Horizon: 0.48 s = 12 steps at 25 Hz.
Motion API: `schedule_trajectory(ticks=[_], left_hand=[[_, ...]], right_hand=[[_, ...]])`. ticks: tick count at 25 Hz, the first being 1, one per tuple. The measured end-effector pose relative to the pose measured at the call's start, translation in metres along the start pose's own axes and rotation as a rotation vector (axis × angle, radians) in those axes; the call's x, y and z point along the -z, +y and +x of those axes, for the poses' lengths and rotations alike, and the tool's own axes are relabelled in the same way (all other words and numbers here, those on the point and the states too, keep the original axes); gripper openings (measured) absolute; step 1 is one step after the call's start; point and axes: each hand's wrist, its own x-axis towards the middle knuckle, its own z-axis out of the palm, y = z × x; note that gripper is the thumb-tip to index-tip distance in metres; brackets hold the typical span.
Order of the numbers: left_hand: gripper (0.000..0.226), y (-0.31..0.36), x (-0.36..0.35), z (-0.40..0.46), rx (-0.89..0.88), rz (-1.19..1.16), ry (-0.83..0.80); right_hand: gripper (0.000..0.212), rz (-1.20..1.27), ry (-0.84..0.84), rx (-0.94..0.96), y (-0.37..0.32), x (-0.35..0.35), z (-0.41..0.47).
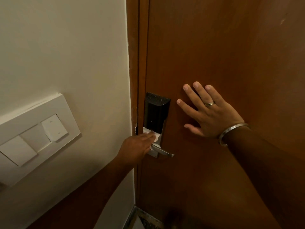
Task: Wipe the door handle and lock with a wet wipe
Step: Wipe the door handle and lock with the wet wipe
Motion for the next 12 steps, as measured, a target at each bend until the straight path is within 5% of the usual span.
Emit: schedule_trajectory(ticks=[9, 12], left_hand=[[0.049, 0.037, -0.021, -0.002, -0.412, 0.016, -0.104], [0.054, 0.025, -0.022, 0.000, -0.303, 0.071, -0.202]], right_hand=[[0.085, 0.001, 0.034, -0.005, 0.001, -0.001, 0.000], [0.084, 0.002, 0.031, -0.004, 0.000, 0.000, -0.001]])
